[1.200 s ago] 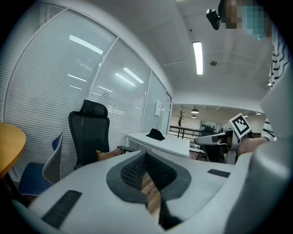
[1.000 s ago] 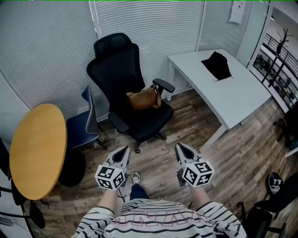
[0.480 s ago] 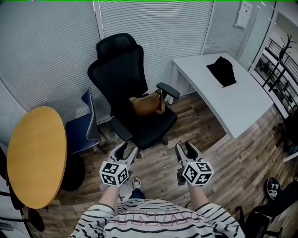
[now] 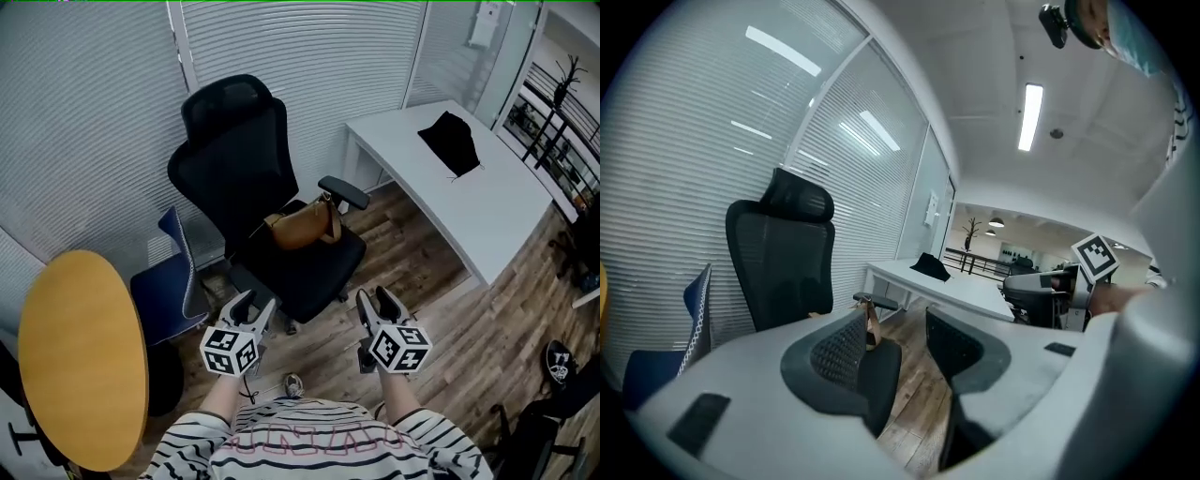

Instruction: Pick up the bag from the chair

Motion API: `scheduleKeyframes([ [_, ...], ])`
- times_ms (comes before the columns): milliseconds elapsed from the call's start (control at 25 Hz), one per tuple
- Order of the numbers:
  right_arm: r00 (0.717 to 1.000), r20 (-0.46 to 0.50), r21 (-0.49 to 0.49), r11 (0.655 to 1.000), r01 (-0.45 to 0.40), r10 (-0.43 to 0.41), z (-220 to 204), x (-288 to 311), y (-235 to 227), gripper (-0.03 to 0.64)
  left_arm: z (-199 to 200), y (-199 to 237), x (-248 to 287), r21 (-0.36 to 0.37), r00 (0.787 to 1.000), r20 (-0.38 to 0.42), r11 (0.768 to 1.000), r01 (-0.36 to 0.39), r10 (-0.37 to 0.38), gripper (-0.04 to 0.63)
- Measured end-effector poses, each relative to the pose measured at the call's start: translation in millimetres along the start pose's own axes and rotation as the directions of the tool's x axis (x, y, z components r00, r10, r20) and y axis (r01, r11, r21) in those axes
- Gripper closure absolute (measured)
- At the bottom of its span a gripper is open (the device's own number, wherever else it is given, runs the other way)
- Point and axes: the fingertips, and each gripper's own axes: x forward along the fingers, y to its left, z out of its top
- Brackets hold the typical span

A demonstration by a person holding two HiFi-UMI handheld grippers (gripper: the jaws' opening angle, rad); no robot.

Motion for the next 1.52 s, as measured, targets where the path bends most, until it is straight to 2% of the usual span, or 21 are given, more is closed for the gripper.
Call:
scheduleKeyframes([
  [160,0.999,0.001,0.017,0.999,0.036,-0.036,2.2,21.9,-3.5,0.42,12.8,30.7,21.8,0.006,1.0,0.004,1.0,0.006,-0.006,0.417],
  [400,0.998,-0.008,0.019,0.998,0.065,-0.065,9.0,54.9,-27.8,0.422,16.6,53.1,57.1,0.001,1.0,-0.009,1.0,-0.006,0.006,0.416],
  [560,0.998,-0.045,0.005,0.999,0.044,-0.044,16.6,83.6,-50.3,0.422,17.1,62.4,77.8,-0.02,0.998,-0.016,0.998,-0.066,0.066,0.417],
  [760,0.994,-0.104,-0.038,0.999,-0.039,0.035,34.9,125.8,-79.7,0.422,25.1,67.3,105.9,-0.063,0.984,0.001,0.982,-0.179,0.179,0.417],
  [920,0.985,-0.144,-0.062,0.992,-0.109,0.1,51.9,155.8,-109.8,0.422,26.3,60.8,129.3,-0.099,0.965,0.01,0.961,-0.258,0.26,0.417],
  [1200,0.957,-0.214,-0.086,0.972,-0.219,0.197,73.3,196.5,-156.6,0.422,18.5,46.0,162.7,-0.153,0.919,0.008,0.909,-0.389,0.395,0.416],
  [1520,0.932,-0.265,-0.087,0.957,-0.278,0.247,78.1,237.7,-186.2,0.422,-0.5,45.3,186.0,-0.194,0.878,-0.047,0.858,-0.476,0.477,0.416],
])
